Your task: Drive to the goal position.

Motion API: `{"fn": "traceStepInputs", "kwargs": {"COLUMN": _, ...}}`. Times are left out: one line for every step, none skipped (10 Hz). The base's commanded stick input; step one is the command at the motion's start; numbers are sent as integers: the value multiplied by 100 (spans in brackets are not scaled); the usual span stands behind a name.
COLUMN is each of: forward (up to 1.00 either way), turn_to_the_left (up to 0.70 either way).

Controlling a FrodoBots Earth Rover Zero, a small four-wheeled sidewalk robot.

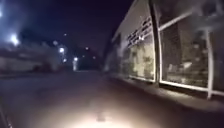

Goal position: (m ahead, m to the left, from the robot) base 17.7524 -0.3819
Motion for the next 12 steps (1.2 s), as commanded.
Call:
{"fn": "traceStepInputs", "kwargs": {"forward": 85, "turn_to_the_left": 2}}
{"fn": "traceStepInputs", "kwargs": {"forward": 85, "turn_to_the_left": 2}}
{"fn": "traceStepInputs", "kwargs": {"forward": 85, "turn_to_the_left": 2}}
{"fn": "traceStepInputs", "kwargs": {"forward": 85, "turn_to_the_left": 2}}
{"fn": "traceStepInputs", "kwargs": {"forward": 85, "turn_to_the_left": 2}}
{"fn": "traceStepInputs", "kwargs": {"forward": 85, "turn_to_the_left": 2}}
{"fn": "traceStepInputs", "kwargs": {"forward": 85, "turn_to_the_left": 2}}
{"fn": "traceStepInputs", "kwargs": {"forward": 85, "turn_to_the_left": 2}}
{"fn": "traceStepInputs", "kwargs": {"forward": 85, "turn_to_the_left": 2}}
{"fn": "traceStepInputs", "kwargs": {"forward": 85, "turn_to_the_left": 2}}
{"fn": "traceStepInputs", "kwargs": {"forward": 85, "turn_to_the_left": 2}}
{"fn": "traceStepInputs", "kwargs": {"forward": 85, "turn_to_the_left": 2}}
